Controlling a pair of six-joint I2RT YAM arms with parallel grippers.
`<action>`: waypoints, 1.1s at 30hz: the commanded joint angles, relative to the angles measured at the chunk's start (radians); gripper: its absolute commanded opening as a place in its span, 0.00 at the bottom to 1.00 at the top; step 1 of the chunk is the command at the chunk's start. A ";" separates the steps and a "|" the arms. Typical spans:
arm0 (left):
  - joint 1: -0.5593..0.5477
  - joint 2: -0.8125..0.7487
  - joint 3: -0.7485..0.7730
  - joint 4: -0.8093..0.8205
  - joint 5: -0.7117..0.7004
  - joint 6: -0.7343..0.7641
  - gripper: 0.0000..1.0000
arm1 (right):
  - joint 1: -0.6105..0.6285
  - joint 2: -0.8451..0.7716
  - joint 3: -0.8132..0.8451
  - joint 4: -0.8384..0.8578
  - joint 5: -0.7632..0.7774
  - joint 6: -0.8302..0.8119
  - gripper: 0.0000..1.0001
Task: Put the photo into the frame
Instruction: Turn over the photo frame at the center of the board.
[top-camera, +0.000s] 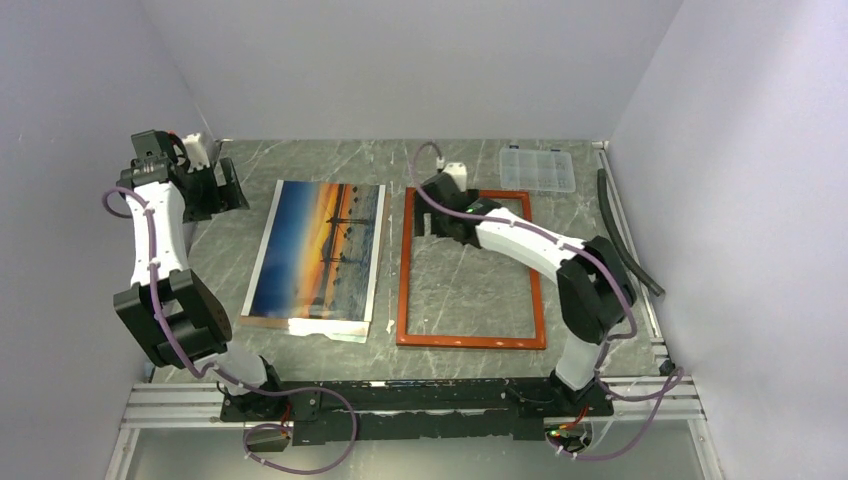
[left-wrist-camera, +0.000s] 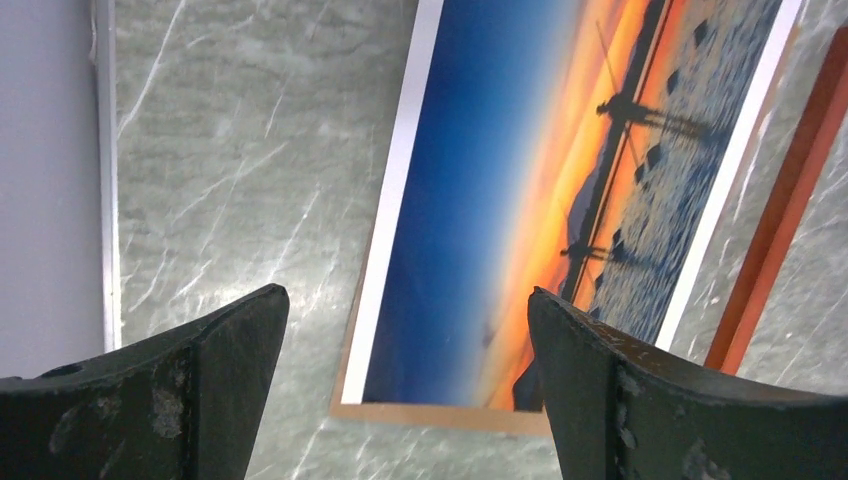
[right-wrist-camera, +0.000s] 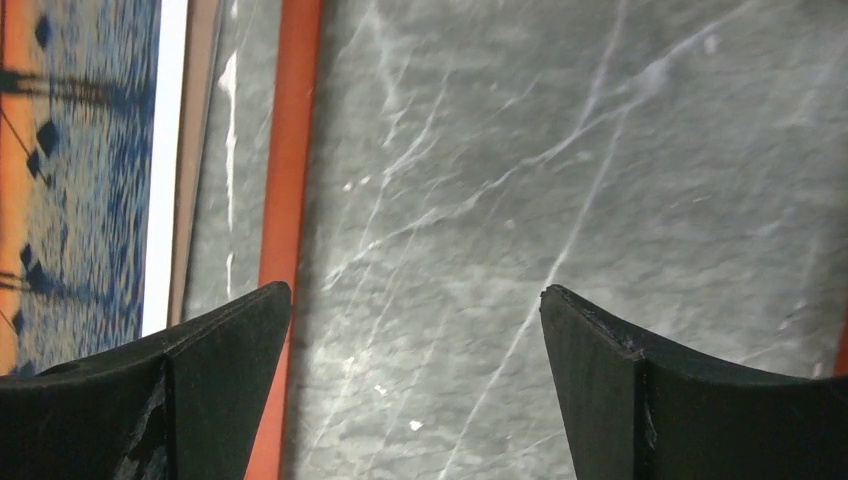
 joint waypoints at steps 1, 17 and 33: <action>-0.007 -0.020 0.071 -0.151 -0.045 0.111 0.95 | 0.086 0.048 0.067 -0.072 0.102 0.060 1.00; -0.007 -0.034 -0.053 -0.145 0.076 0.007 0.95 | 0.208 0.278 0.116 0.006 0.067 0.108 0.85; -0.007 -0.116 -0.075 -0.185 0.014 -0.022 0.95 | 0.217 0.387 0.248 0.017 -0.043 0.098 0.22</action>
